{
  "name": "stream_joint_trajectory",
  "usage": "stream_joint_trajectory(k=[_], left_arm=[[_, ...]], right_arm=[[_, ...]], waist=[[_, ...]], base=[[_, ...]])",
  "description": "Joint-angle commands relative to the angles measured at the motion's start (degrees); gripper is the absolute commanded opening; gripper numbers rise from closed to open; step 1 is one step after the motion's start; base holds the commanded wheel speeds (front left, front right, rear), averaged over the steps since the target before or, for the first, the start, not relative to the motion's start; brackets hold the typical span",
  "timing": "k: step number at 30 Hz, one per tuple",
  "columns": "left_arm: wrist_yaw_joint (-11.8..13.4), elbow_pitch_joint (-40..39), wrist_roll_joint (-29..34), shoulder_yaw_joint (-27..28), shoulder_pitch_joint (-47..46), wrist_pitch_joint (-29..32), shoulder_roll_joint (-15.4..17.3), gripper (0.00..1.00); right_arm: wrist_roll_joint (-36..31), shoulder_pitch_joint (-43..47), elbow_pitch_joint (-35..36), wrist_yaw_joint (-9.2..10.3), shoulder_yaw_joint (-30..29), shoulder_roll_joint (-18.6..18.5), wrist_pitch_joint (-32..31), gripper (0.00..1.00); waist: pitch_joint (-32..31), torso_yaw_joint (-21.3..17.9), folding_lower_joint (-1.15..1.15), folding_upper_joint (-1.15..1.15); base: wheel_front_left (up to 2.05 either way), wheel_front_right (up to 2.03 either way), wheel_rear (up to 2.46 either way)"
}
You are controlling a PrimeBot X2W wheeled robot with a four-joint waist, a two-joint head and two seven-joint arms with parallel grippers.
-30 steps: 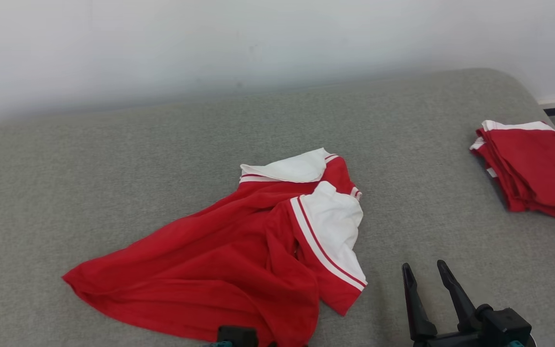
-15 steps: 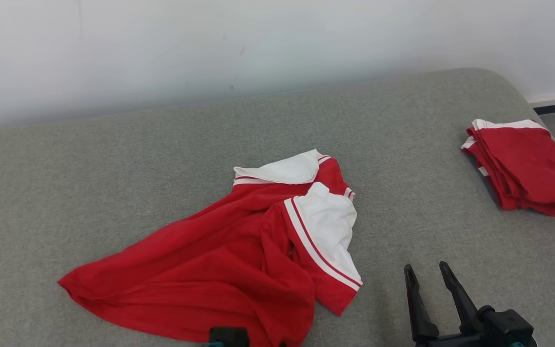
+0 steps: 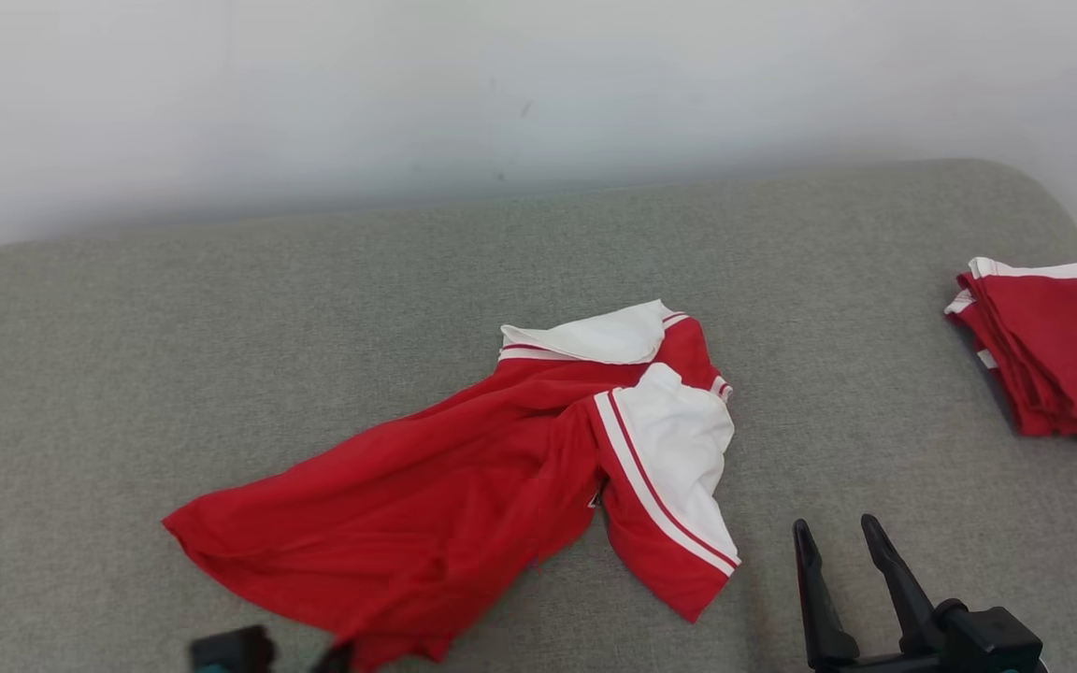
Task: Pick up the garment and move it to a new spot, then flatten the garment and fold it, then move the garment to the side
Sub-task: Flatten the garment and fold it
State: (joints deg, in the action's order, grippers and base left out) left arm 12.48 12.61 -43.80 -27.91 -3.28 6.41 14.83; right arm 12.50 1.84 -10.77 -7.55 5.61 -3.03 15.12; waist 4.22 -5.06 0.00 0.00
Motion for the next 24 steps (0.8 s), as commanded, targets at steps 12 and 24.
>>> stream_joint_trajectory(k=[12, 24], left_arm=[[8.4, -1.3, 1.9, 10.9, -0.6, -9.4, 5.9, 0.00], [12.0, 5.0, 5.4, 12.4, -3.5, -15.7, 5.7, 0.00]], right_arm=[[-0.4, -0.5, -0.2, 0.15, 0.1, 0.0, 0.0, 1.00], [-0.3, -1.1, 0.0, 0.15, -0.3, 0.1, 0.0, 1.00]], waist=[[0.0, 0.8, 0.00, 0.00], [0.7, -0.6, 0.00, 0.00]], base=[[0.00, 0.00, 0.00], [0.00, 0.00, 0.00]])
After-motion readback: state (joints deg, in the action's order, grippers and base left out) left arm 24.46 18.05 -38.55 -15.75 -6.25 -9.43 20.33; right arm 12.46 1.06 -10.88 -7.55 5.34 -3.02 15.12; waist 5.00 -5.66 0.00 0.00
